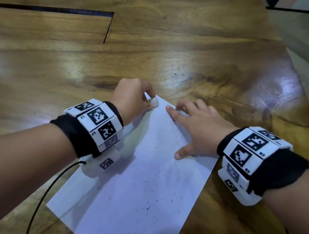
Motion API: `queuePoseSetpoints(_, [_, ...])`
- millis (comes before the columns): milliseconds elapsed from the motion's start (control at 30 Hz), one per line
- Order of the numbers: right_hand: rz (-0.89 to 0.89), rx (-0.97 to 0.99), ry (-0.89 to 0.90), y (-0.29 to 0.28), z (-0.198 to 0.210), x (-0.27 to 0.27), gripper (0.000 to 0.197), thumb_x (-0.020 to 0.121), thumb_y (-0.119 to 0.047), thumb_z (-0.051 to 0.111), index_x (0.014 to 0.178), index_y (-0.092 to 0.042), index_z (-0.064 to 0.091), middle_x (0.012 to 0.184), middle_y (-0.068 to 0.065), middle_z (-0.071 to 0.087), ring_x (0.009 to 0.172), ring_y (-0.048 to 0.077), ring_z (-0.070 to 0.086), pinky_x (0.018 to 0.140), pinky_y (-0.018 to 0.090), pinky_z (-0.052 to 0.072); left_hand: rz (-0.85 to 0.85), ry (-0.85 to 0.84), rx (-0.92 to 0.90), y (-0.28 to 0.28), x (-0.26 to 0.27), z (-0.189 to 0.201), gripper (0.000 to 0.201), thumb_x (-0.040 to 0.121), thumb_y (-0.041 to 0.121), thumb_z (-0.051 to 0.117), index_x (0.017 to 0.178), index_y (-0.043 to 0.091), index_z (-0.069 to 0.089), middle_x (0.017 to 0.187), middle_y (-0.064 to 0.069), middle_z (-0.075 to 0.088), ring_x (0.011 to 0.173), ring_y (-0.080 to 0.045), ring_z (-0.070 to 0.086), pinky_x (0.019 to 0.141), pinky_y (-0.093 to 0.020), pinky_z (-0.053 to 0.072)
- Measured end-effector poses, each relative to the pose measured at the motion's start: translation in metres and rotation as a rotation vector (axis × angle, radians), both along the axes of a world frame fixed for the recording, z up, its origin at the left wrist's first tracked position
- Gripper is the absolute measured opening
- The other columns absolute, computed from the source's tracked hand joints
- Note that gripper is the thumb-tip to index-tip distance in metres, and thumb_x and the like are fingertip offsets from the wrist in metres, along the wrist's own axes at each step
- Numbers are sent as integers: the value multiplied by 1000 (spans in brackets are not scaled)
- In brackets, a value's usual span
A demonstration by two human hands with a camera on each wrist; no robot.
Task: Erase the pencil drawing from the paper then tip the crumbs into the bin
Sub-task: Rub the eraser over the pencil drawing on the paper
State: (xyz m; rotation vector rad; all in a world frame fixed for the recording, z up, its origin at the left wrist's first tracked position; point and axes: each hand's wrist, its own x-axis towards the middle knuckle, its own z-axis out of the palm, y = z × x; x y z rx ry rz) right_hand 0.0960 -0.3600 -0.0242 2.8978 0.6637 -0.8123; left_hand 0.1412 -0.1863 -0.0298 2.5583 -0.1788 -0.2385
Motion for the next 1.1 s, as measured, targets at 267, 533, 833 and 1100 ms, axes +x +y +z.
queuePoseSetpoints(267, [24, -101, -4, 16, 4, 18, 130, 50, -65, 77, 145, -40, -8, 125, -4, 21, 102, 16, 20, 96, 36, 31, 64, 26, -56, 4, -1, -3, 13, 73, 12, 70, 85, 16, 66, 72, -6, 64, 69, -18, 54, 66, -24, 39])
queuePoseSetpoints(533, [-14, -89, 42, 17, -1, 23, 137, 44, -63, 81, 143, -46, -12, 124, -3, 16, 110, 19, 22, 86, 34, 36, -40, 38, -18, 7, -16, -3, 5, 72, 9, 69, 77, 12, 68, 56, 5, 54, 58, -13, 49, 55, -14, 37])
queuePoseSetpoints(833, [-27, -75, 49, 16, -3, 25, 138, 43, -61, 82, 143, -46, -12, 120, -4, 17, 97, 15, 15, 85, 34, 37, 17, 10, 0, 2, -1, 5, 2, 76, 11, 65, 77, 10, 64, 64, -2, 58, 66, -18, 51, 57, -23, 35])
queuePoseSetpoints(1100, [-32, -45, 51, 15, -3, 24, 137, 43, -59, 84, 143, -46, -9, 118, -4, 17, 96, 15, 15, 88, 36, 39, -6, 10, -15, 7, -10, 1, 10, 73, 5, 64, 81, 10, 67, 63, -1, 57, 68, -21, 51, 51, -25, 26])
